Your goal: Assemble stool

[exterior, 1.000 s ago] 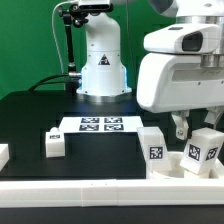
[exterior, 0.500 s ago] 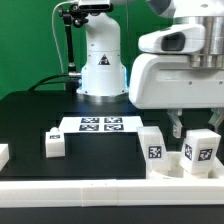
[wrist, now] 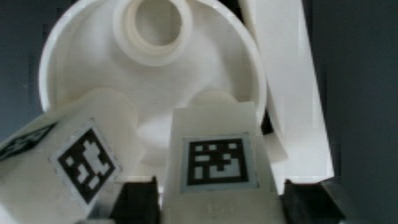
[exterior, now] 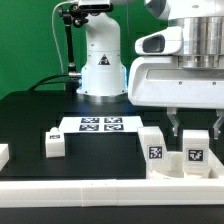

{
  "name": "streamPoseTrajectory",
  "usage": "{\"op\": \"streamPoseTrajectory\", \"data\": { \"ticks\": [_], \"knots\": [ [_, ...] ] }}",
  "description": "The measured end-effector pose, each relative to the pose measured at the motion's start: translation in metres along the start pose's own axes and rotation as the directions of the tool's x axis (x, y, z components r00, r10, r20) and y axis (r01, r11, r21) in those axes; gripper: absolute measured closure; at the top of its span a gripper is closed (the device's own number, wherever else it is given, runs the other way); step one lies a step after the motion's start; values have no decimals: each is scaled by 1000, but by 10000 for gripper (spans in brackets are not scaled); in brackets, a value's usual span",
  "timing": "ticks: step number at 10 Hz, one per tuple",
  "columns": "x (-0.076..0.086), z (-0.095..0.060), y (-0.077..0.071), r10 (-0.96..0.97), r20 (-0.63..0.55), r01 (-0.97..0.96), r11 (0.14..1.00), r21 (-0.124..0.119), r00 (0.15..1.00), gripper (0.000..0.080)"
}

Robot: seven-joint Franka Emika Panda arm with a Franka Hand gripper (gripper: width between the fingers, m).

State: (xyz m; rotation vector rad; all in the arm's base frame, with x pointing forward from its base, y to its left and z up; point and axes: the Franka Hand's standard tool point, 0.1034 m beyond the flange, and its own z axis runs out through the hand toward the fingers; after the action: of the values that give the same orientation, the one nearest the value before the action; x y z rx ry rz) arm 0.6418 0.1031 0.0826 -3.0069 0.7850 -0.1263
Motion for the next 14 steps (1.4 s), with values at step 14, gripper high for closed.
{"op": "streamPoseTrajectory", "data": {
  "ticks": [14],
  "knots": [
    [-4, 0, -10, 920, 108, -926, 377, 14, 376, 461]
  ]
}}
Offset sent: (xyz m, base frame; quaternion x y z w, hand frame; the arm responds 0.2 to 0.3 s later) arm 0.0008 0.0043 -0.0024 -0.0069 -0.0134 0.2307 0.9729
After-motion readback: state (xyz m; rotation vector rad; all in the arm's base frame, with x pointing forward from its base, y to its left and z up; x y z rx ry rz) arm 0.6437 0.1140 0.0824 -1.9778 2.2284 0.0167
